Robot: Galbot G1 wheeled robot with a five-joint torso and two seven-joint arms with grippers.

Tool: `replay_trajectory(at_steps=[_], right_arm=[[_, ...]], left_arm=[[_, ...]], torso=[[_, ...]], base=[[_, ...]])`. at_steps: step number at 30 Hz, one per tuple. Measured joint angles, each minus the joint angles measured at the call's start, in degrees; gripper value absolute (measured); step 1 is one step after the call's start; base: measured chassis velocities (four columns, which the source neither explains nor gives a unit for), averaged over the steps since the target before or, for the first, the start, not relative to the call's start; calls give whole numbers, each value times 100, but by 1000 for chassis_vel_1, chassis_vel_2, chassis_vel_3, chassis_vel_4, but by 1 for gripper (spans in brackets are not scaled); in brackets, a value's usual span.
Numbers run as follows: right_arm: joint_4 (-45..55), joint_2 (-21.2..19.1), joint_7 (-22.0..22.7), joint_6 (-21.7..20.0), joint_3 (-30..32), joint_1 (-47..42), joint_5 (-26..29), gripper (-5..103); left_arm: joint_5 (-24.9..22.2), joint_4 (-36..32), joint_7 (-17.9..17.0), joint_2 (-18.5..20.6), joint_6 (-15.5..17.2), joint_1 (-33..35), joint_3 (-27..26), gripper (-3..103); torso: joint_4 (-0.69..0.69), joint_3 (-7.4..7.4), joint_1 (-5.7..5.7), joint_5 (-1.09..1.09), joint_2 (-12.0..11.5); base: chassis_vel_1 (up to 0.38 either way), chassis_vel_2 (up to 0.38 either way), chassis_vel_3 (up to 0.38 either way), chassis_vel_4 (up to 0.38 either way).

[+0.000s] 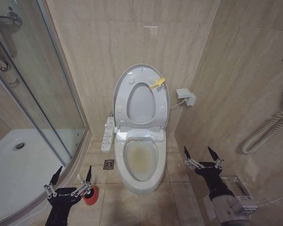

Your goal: Open the toilet lid, clean the toilet bowl with a toilet brush, close the toilet lid, and flush.

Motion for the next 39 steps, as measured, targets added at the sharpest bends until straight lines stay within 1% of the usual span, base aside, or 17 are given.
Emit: replay_trajectory(at_steps=[18,20,22,23,24,25,26,28,29,30,33,39], right_arm=[[2,2,-13,-38,22,18,3,100],[29,14,-85,-233,143,130,40,100],[31,16,-96,-257,145,142,45,100],[44,29,-130,-396,223,232,95,100],[79,43,-180,-565,319,339,162,100],[115,60,-250,-808,455,463,254,100],[115,60,-250,-808,455,463,254,100],[189,97,-386,-1262,708,737,429,100],[216,107,-428,-1421,794,819,494,100],[261,100,-367,-1560,829,912,665,100],[273,74,-262,-1618,809,979,781,100],[80,-11,-100,-1623,660,1262,820,100]], left_arm=[[0,0,0,0,0,0,0,100],[0,1,0,1,0,0,0,100],[0,0,0,0,0,-1,0,100],[0,0,0,1,0,-1,0,100],[0,0,0,0,0,-1,0,100],[0,0,0,1,0,-1,0,100],[0,0,0,1,0,-1,0,100],[0,1,0,0,0,0,-1,100],[0,1,0,0,0,0,-1,100],[0,1,0,1,0,0,0,100],[0,1,0,0,0,0,-1,100],[0,1,0,0,0,0,0,100]], torso=[[0,0,0,0,0],[1,0,0,0,0],[2,0,0,0,0],[-2,0,0,1,0],[1,0,0,0,0],[0,0,0,2,0],[0,0,0,2,0],[0,0,0,0,0],[1,0,0,1,0],[0,0,0,1,0],[-1,0,0,1,0],[0,0,0,0,0]], base=[[0,0,0,0],[0,0,0,0],[0,0,0,0],[0,0,0,0],[0,0,0,0],[0,0,0,0],[0,0,0,0],[0,0,0,0],[0,0,0,0],[0,0,0,0],[0,0,0,0],[0,0,0,0]])
